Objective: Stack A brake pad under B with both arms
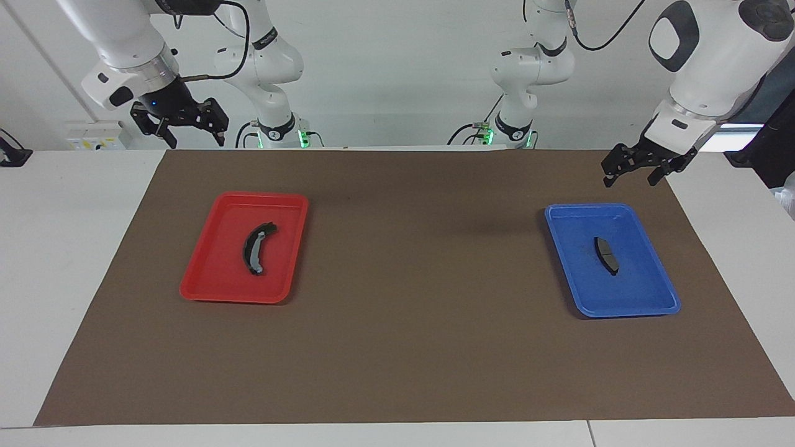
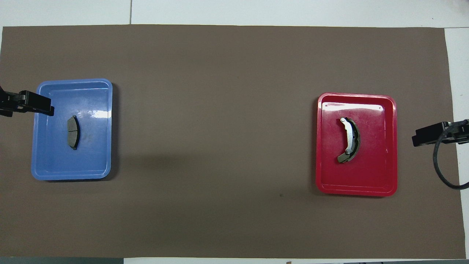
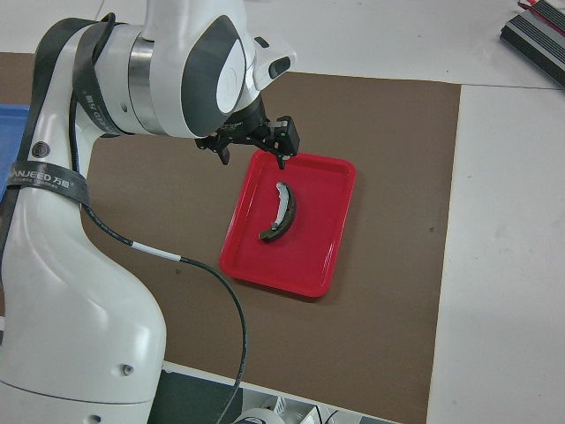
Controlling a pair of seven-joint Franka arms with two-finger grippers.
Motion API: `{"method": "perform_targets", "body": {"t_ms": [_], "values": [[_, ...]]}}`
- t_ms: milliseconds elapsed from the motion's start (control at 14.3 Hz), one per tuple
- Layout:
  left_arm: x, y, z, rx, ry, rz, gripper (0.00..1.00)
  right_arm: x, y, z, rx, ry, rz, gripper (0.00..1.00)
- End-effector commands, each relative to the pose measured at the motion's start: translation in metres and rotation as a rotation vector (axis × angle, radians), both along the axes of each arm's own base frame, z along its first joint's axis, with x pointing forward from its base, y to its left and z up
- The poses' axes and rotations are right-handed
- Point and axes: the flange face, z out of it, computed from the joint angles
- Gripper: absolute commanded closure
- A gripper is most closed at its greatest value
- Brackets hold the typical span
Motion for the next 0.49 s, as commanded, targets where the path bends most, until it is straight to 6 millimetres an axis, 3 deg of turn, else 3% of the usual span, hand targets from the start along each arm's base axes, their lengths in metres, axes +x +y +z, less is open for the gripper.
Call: {"method": "perform_targets", "body": {"t_ms": [0,419], "values": [[-0.0059,0.0030,0.0037,0.012,-0.001,0.005,0.00,0.0000,-0.0016,0.0016,0.001,0.006,-0.011,0.00],[-0.0064,0.0055,0.0026,0.012,0.005,0.014,0.00,0.0001,-0.0016,0.0018,0.002,0.005,-0.010,0.00]]}}
